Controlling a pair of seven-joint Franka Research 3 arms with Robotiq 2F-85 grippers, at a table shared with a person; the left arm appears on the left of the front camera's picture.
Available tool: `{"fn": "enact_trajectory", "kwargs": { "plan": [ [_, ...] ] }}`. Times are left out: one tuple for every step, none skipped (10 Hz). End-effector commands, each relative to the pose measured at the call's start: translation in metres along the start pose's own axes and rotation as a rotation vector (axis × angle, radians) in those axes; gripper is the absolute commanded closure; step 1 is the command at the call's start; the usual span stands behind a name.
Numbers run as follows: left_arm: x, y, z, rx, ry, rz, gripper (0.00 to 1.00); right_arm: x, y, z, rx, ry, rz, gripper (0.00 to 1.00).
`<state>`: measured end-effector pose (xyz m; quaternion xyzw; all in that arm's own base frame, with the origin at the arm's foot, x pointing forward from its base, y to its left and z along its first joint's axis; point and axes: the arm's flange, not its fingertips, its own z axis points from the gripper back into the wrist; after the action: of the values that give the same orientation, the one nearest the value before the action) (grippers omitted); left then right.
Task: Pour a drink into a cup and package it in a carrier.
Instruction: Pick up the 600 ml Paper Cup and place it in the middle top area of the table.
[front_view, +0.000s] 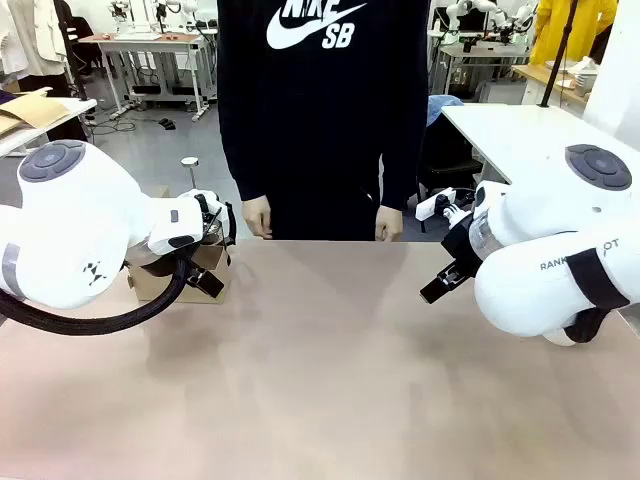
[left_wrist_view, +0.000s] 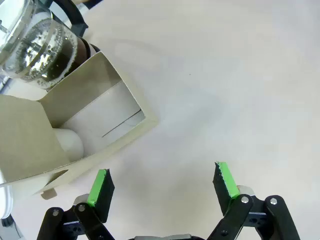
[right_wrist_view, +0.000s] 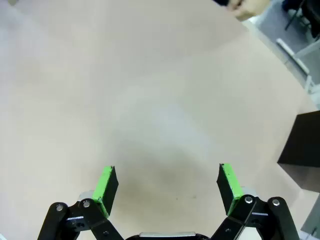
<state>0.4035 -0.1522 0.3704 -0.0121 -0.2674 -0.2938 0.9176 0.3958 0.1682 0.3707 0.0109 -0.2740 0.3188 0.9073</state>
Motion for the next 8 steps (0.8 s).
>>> {"fn": "enact_trajectory", "kwargs": {
  "plan": [
    [0.0000,0.0000,0.0000,0.000,0.000,0.000,0.00,0.0000,0.0000,0.0001,0.000,0.000,0.000,0.00],
    [0.0000,0.0000,0.0000,0.000,0.000,0.000,0.00,0.0000,0.0000,0.0001,0.000,0.000,0.000,0.00],
    [0.0000,0.0000,0.0000,0.000,0.000,0.000,0.00,0.0000,0.0000,0.0001,0.000,0.000,0.000,0.00],
    [0.0000,0.0000,0.0000,0.000,0.000,0.000,0.00,0.0000,0.0000,0.0001,0.000,0.000,0.000,0.00],
    [0.0000,0.0000,0.0000,0.000,0.000,0.000,0.00,0.0000,0.0000,0.0001,0.000,0.000,0.000,0.00],
    [0.0000,0.0000,0.0000,0.000,0.000,0.000,0.00,0.0000,0.0000,0.0001,0.000,0.000,0.000,0.00],
    [0.0000,0.0000,0.0000,0.000,0.000,0.000,0.00,0.0000,0.0000,0.0001,0.000,0.000,0.000,0.00],
    [0.0000,0.0000,0.0000,0.000,0.000,0.000,0.00,0.0000,0.0000,0.0001,0.000,0.000,0.000,0.00]
  ]
}}
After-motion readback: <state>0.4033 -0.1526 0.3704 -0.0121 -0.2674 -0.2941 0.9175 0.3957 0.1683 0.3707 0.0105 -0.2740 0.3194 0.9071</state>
